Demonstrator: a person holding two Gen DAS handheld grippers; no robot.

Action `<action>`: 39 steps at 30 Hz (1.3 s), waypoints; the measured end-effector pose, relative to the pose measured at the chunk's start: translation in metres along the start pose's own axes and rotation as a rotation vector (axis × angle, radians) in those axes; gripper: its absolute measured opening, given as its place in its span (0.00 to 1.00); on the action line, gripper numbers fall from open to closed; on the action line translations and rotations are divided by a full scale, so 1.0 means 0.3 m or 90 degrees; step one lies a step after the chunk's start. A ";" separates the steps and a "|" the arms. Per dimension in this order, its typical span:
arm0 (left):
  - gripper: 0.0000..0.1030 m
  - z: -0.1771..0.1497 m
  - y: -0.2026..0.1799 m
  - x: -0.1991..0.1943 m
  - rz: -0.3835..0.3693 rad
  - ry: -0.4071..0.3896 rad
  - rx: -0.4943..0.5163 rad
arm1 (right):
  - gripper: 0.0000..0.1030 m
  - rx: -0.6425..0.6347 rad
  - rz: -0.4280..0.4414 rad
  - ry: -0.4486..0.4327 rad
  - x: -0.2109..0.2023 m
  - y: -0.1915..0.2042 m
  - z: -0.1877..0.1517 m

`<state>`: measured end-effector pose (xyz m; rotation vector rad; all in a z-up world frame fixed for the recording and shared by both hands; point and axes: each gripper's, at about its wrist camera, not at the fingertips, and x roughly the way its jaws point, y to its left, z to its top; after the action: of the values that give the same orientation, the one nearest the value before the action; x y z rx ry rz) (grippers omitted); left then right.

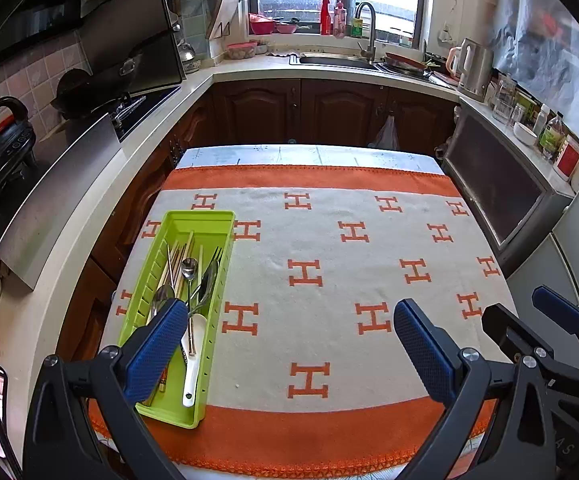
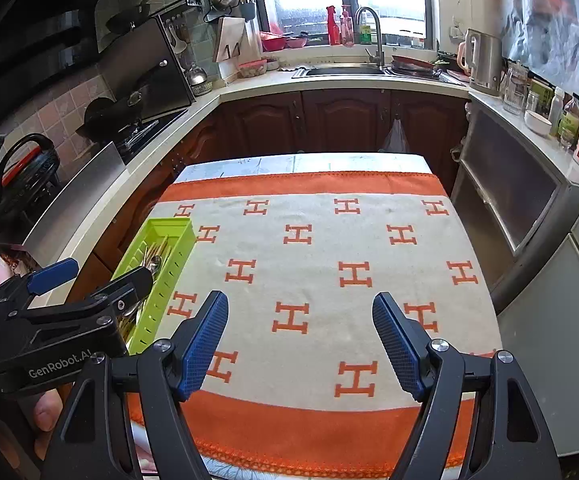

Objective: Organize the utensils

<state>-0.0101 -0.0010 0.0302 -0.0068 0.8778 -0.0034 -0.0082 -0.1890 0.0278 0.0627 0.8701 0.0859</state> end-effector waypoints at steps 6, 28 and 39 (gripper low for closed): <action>0.99 0.000 0.000 0.009 0.004 0.000 0.002 | 0.74 0.008 0.001 0.007 0.029 -0.010 0.000; 0.99 -0.001 0.001 0.020 0.011 0.000 0.009 | 0.74 0.016 0.002 0.011 0.039 -0.019 -0.017; 0.99 -0.002 0.001 0.020 0.009 0.001 0.008 | 0.74 0.019 0.001 0.012 0.042 -0.014 -0.028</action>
<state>-0.0066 -0.0006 0.0252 0.0113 0.8792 0.0047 -0.0064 -0.1917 0.0124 0.0906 0.8896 0.0751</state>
